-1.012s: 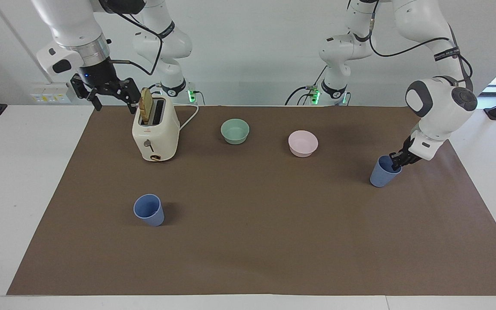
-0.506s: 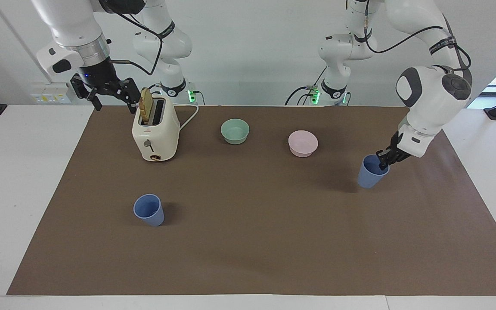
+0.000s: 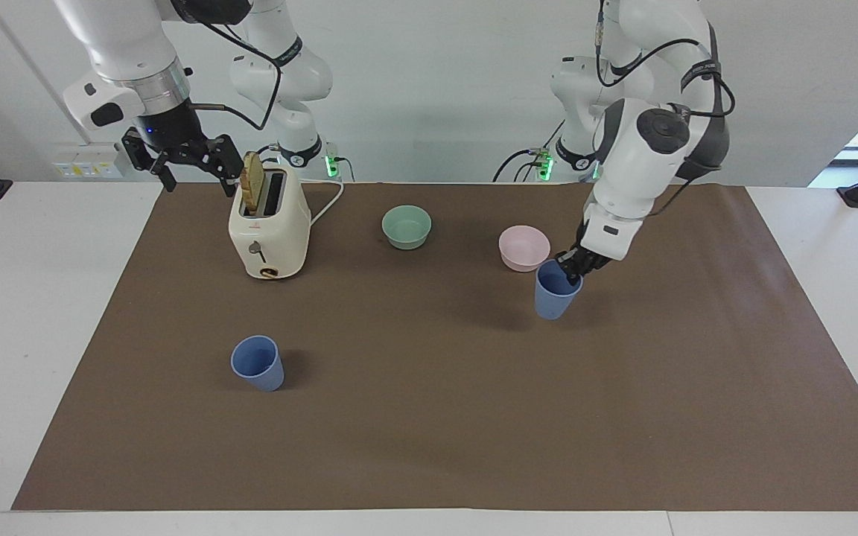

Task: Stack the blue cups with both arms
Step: 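Carry the blue cup with the left gripper to the table center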

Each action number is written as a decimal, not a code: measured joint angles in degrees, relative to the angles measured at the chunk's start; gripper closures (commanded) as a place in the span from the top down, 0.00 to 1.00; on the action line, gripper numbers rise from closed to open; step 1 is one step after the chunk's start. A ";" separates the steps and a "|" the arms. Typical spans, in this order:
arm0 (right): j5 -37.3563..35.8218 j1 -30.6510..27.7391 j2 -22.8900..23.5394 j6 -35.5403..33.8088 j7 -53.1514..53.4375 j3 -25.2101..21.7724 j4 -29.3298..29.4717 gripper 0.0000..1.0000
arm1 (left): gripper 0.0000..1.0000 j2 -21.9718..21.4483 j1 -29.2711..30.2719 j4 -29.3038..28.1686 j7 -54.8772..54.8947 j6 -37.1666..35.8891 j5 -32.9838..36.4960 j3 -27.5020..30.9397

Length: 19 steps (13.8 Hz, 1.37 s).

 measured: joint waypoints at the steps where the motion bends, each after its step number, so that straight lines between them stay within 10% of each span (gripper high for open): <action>1: 0.00 -0.01 0.00 0.00 0.00 -0.04 0.00 1.00 | 0.00 0.78 -2.20 0.77 -2.38 0.61 -0.12 -0.03; 8: 0.00 -0.09 0.00 0.00 0.00 -0.12 0.00 1.00 | 0.00 11.63 -10.52 8.47 -9.75 7.77 -1.95 -0.04; 19: 0.00 -0.59 0.00 0.00 0.00 -0.15 0.00 1.00 | 0.00 14.97 -13.21 8.46 -9.85 10.93 -1.96 0.24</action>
